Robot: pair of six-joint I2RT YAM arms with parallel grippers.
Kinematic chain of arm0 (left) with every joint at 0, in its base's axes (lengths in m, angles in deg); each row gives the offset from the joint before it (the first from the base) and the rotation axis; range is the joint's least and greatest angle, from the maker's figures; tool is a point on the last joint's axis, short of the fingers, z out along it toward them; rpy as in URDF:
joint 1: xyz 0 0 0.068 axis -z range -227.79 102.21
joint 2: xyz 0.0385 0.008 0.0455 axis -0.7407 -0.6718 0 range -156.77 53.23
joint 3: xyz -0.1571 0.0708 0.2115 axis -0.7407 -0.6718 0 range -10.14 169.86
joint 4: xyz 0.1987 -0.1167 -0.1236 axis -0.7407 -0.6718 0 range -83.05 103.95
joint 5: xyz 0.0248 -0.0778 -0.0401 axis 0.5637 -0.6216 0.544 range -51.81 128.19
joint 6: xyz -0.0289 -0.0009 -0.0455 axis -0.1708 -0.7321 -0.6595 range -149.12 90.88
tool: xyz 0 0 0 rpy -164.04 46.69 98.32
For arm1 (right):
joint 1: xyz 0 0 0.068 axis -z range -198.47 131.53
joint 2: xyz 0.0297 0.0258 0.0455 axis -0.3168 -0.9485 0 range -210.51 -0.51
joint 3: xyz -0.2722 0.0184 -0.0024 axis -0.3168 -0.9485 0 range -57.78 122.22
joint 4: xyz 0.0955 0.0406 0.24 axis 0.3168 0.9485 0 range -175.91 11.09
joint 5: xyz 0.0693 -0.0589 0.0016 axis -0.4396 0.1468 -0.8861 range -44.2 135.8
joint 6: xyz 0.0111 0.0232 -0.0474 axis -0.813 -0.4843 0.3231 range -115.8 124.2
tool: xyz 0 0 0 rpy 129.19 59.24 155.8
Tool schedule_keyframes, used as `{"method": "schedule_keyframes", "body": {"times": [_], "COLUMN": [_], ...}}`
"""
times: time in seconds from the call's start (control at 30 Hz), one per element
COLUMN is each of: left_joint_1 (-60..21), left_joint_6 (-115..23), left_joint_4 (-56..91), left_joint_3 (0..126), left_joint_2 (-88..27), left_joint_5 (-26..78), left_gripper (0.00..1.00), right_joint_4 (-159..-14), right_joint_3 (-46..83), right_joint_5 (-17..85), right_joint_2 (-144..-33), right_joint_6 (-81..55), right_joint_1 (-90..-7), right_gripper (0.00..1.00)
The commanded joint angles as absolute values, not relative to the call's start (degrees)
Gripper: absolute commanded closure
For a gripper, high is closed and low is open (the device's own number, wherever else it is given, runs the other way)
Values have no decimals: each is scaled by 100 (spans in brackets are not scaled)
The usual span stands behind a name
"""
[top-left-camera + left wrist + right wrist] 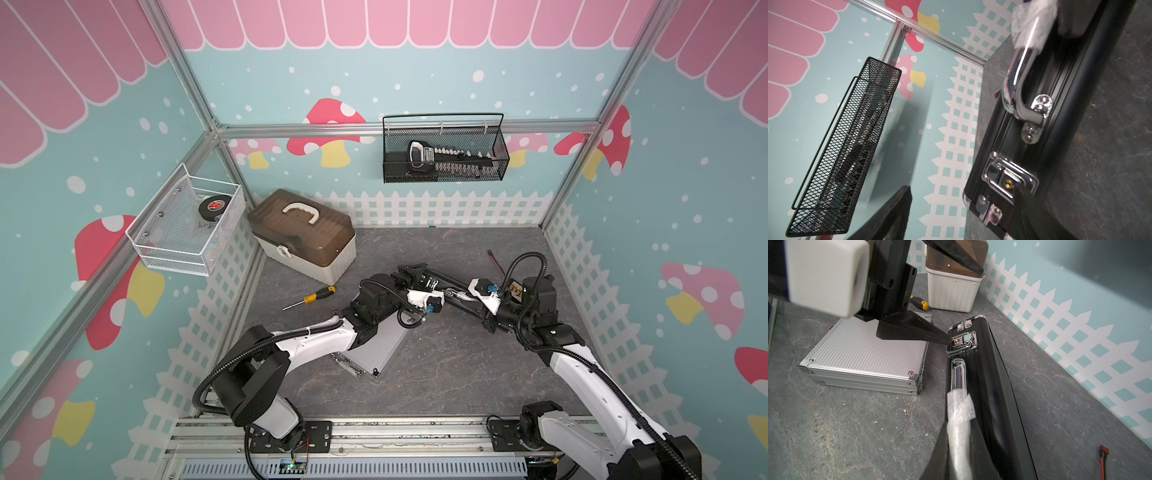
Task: Open the poker set cases
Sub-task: Open the fastener on the poker set case.
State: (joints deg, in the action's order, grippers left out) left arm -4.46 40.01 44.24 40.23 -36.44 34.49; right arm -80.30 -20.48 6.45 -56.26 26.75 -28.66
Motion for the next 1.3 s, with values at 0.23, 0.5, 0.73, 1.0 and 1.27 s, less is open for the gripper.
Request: {"method": "schedule_keyframes", "body": {"times": [0.23,0.5,0.73,1.0,1.27], "left_joint_1": [-451,-455,-446,-398,-394], "left_joint_6": [4395,4392,4417,4525,4616], "left_joint_4": [3927,3935,4661,4621,4409], "left_joint_3": [3818,3977,3908,3926,3776], "left_joint_2": [-3402,-3469,-3611,-3730,-3633], "left_joint_5": [3289,3341,3464,3420,3396], "left_gripper": [22,23,24,24,24], "right_joint_4": [-8451,-8450,-8451,-8438,-8397], "right_joint_3": [-1824,-1823,-1832,-1816,-1797], "right_joint_5": [244,220,100,104,126], "right_joint_2": [-5589,-5598,-5630,-5603,-5640], "right_joint_6": [2592,2575,2515,2496,2531], "right_joint_1": [-2915,-2910,-2910,-2910,-2910], "right_gripper": [96,96,96,96,95]}}
